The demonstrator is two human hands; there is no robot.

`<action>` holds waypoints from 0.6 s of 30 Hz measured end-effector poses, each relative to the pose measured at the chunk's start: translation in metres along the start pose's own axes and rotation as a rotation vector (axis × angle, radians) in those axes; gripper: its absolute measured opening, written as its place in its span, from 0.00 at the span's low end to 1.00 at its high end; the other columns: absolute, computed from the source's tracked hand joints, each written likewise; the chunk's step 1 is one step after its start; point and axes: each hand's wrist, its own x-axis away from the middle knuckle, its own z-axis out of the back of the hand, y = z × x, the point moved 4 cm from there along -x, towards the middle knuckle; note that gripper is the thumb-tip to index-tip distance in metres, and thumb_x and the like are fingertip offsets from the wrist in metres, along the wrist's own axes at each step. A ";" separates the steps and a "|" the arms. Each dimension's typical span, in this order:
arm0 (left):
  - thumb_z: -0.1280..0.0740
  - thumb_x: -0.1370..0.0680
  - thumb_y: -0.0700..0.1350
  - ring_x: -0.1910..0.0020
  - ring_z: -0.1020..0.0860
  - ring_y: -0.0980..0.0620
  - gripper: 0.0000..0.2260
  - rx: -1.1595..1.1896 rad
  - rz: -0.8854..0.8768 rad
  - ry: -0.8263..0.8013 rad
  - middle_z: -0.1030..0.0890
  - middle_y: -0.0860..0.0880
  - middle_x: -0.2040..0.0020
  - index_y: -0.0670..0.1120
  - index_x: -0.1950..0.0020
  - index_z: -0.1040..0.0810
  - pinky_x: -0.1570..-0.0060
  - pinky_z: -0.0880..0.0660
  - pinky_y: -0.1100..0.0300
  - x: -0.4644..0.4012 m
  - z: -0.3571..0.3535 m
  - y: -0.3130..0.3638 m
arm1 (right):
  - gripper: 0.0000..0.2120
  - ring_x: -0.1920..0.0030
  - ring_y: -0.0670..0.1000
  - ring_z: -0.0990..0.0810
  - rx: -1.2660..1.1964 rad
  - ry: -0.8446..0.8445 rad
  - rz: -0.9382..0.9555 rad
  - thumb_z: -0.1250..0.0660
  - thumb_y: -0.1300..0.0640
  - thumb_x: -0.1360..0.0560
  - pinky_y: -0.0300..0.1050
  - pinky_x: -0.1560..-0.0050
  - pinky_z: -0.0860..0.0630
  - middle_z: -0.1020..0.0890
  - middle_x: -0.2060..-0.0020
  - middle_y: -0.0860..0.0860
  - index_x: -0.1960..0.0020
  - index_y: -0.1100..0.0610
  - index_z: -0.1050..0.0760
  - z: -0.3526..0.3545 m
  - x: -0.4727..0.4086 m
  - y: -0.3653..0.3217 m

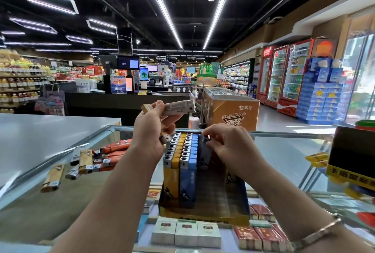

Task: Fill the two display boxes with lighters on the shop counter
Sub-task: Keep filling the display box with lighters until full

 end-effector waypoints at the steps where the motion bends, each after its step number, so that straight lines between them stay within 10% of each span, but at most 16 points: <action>1: 0.39 0.21 0.44 0.65 0.17 0.50 0.02 -0.017 0.006 -0.006 0.16 0.45 0.64 0.46 0.51 0.29 0.77 0.28 0.67 0.000 0.000 -0.001 | 0.12 0.54 0.47 0.20 0.018 -0.004 -0.001 0.30 0.63 0.28 0.34 0.51 0.28 0.17 0.53 0.49 0.45 0.54 0.20 -0.001 0.000 0.000; 7: 0.40 0.20 0.43 0.66 0.17 0.49 0.02 -0.078 0.092 0.006 0.19 0.40 0.53 0.46 0.50 0.29 0.80 0.31 0.69 -0.002 0.003 -0.007 | 0.10 0.51 0.53 0.21 0.115 -0.061 0.021 0.33 0.63 0.27 0.48 0.45 0.28 0.17 0.53 0.51 0.47 0.55 0.20 -0.005 -0.002 -0.004; 18: 0.32 0.26 0.47 0.69 0.25 0.56 0.06 -0.167 -0.020 -0.022 0.20 0.48 0.62 0.45 0.54 0.24 0.77 0.31 0.66 -0.003 0.006 -0.001 | 0.16 0.50 0.42 0.37 0.176 -0.123 -0.020 0.38 0.58 0.24 0.43 0.52 0.47 0.25 0.52 0.40 0.39 0.45 0.24 -0.005 -0.002 0.003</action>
